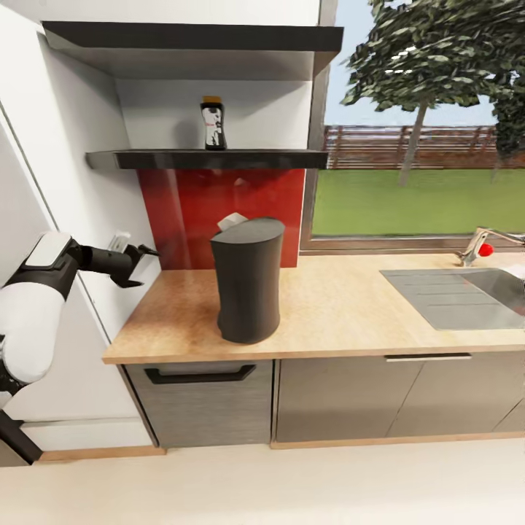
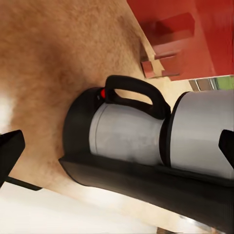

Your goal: Set up a coffee station on the kitchen countertop: keep the coffee maker on the countertop, move the bottle of coffee from the kitchen shelf to the counter next to the coffee maker, place a paper coffee filter on top of the coffee maker, put the saucer next to the coffee maker with the coffee cup on the saucer, and place the electric kettle next to the coffee maker.

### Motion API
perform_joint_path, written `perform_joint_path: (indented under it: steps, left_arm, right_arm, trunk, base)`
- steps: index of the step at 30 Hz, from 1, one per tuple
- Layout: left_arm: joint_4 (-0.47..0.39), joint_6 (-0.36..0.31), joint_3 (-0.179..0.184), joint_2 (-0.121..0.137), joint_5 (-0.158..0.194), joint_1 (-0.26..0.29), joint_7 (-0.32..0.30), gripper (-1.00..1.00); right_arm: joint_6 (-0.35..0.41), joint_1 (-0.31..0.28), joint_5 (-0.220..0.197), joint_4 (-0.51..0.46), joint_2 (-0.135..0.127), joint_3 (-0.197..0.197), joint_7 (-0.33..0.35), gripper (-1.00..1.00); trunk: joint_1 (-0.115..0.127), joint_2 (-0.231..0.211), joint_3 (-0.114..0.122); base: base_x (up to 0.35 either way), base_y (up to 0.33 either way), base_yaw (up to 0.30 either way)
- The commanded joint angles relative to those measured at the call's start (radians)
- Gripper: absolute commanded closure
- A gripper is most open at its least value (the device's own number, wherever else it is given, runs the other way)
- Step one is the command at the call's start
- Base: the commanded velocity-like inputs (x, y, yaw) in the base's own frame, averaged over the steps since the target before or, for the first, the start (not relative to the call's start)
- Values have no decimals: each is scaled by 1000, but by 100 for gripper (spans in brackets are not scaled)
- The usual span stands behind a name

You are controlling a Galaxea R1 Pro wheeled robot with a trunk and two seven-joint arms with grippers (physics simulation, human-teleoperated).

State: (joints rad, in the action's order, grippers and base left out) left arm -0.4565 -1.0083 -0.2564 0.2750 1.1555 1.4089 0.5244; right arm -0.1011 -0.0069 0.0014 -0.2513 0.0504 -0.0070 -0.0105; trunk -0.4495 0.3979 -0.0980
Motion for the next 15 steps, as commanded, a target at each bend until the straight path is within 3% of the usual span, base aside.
perform_joint_path:
  steps: [1, 5, 9, 15]
  left_arm:
    - [-1, -2, -1, -1, 7, 0, 2, -100]
    - [-1, -1, 40, -2, 6, -4, -29, -100]
    - [-1, -1, 57, -1, 5, -6, -36, -100]
    - [-5, -2, 80, 6, -14, -28, -38, -100]
  right_arm:
    - [-3, -1, 0, 1, 0, -1, -1, -100]
    - [-3, -1, 0, 1, 0, 0, -1, -100]
    - [-3, -1, 0, 1, 0, -1, -1, -100]
    - [-3, -1, 0, 1, 0, 1, 0, -100]
  trunk:
    - [-1, 2, -2]
    - [-1, 2, -2]
    - [-1, 2, -2]
    - [-1, 2, -2]
  base:
    - [-4, -183, 0]
    - [-2, -239, 0]
    - [0, -246, 0]
    - [0, -64, 0]
